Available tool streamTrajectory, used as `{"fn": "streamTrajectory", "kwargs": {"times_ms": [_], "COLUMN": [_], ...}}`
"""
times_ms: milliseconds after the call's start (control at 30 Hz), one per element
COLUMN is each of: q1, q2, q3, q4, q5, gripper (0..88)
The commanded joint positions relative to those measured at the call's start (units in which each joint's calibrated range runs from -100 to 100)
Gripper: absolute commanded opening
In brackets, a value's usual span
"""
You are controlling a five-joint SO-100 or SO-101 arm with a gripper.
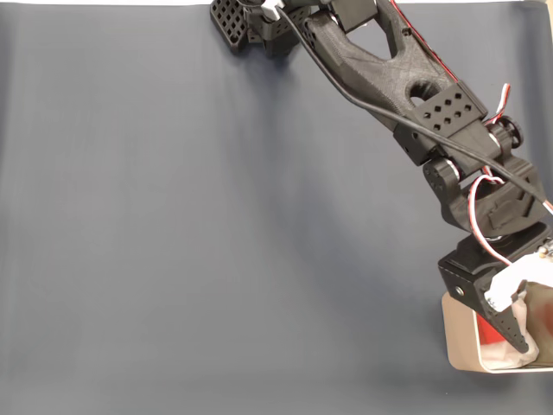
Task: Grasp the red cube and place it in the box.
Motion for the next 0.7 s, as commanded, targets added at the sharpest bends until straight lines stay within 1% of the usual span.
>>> {"fn": "streamTrajectory", "kwargs": {"times_ms": [0, 667], "q1": [-0.60, -0.60], "q2": [-0.80, -1.24], "q3": [-2.69, -2.42], "q4": [0.27, -0.06], "q5": [-0.20, -0.88], "gripper": [49.3, 49.2]}}
